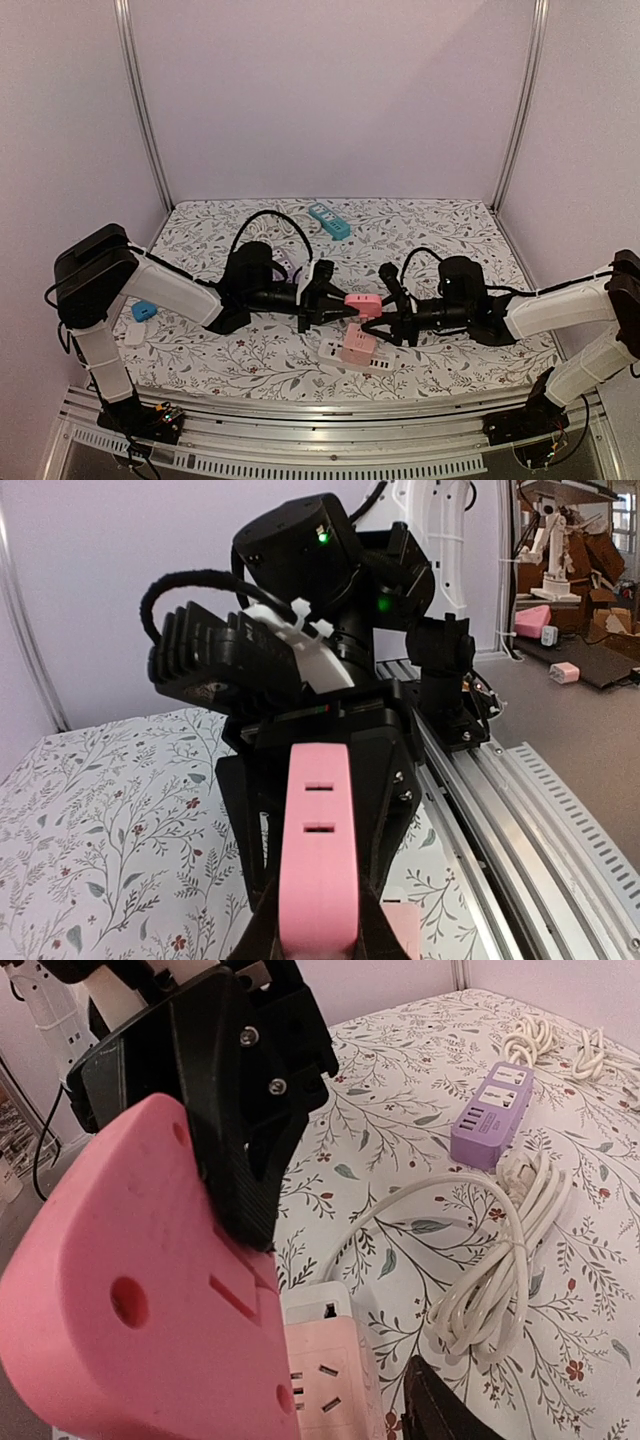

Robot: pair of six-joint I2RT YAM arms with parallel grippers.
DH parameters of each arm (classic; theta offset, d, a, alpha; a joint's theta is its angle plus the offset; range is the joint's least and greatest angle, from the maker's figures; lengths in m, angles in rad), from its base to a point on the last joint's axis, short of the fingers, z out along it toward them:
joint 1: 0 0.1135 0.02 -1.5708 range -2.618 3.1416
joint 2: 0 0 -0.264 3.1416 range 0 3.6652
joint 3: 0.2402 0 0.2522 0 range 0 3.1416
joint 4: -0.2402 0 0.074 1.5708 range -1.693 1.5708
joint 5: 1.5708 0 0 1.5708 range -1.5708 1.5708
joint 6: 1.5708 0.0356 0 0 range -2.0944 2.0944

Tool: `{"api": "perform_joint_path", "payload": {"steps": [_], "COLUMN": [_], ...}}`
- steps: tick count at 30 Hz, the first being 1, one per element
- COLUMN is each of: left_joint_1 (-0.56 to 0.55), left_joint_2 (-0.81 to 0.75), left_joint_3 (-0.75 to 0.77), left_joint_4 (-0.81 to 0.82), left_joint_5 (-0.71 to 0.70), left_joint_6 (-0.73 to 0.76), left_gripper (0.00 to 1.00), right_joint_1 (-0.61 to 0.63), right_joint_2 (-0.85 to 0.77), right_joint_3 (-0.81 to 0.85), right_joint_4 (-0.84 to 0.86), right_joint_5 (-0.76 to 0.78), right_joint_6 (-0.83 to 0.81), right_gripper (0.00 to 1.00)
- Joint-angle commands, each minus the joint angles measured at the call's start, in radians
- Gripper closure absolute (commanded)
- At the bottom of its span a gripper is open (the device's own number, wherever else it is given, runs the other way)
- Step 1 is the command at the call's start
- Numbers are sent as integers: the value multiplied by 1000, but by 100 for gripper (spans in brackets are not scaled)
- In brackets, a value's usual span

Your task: Insert the plug

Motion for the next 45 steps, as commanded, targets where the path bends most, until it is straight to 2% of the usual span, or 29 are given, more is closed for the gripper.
{"api": "perform_joint_path", "payload": {"steps": [1,8,15,24,32,36,45], "left_joint_1": [-7,-10,-21,-41,-41,-40,-38], "left_joint_2": [-33,-29,-15,26,27,22,43], "left_joint_3": [-6,2,1,-7,2,1,-1], "left_joint_4": [-13,-57,-93,-79,-90,-127,-77], "left_joint_5": [14,-11,-13,-56,-46,-35,-44], "left_joint_6": [7,17,67,163,140,87,162], "left_gripper": [100,100,100,100,100,100,100], "right_joint_1": [-11,-13,-17,-17,-18,-18,-17], "right_joint_2": [-59,-150,-185,-165,-119,-100,-84], "right_joint_3": [-52,-39,-10,61,68,66,64], "right_joint_4": [-21,-157,-216,-225,-221,-213,-192], "right_joint_5": [32,-32,-20,-85,-118,-116,-111], "right_joint_6": [-17,-103,-171,-210,-218,-225,-232], "right_gripper": [50,36,35,63,82,88,92]}}
